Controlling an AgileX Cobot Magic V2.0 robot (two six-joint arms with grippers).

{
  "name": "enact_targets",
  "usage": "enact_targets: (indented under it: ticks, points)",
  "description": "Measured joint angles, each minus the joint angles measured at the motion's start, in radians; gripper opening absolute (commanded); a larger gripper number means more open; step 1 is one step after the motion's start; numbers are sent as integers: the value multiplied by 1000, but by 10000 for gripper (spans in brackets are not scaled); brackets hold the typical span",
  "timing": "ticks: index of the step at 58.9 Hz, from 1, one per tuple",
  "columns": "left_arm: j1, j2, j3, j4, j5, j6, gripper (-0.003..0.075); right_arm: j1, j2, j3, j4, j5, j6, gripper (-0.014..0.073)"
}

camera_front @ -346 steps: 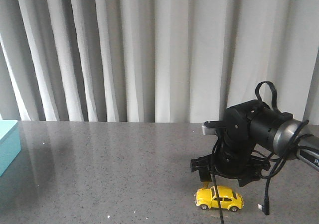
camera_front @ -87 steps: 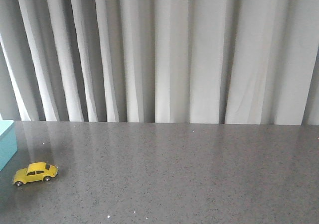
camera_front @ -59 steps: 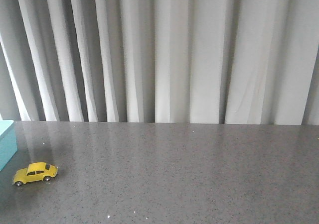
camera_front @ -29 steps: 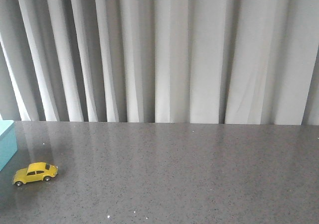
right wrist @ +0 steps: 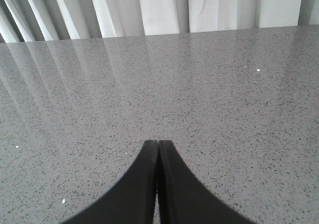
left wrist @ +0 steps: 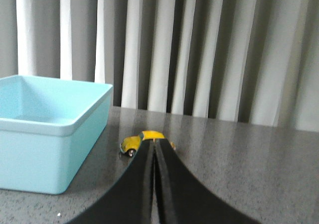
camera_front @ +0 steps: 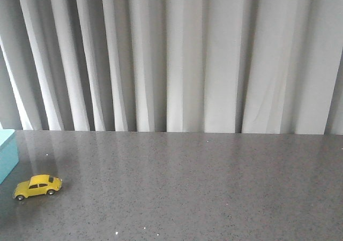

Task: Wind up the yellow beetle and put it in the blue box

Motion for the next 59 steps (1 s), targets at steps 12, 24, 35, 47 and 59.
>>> enact_targets:
  ticks: [12,24,35,47,59]
  points:
    - [0,0,0,-31,-124,-39,-6,0,0,0,0,0,0,-7]
    - [0,0,-88,-26,-35,-191,6,0,0,0,0,0,0,-7]
    - [0,68,-344,144,158,-196,62,0,0,0,1,0,0,-7]
    - [0,342,-677,173,401,71,221,0,0,0,1,0,0,-7]
    - [0,701,-980,-31,648,611,333,0,0,0,1,0,0,-7]
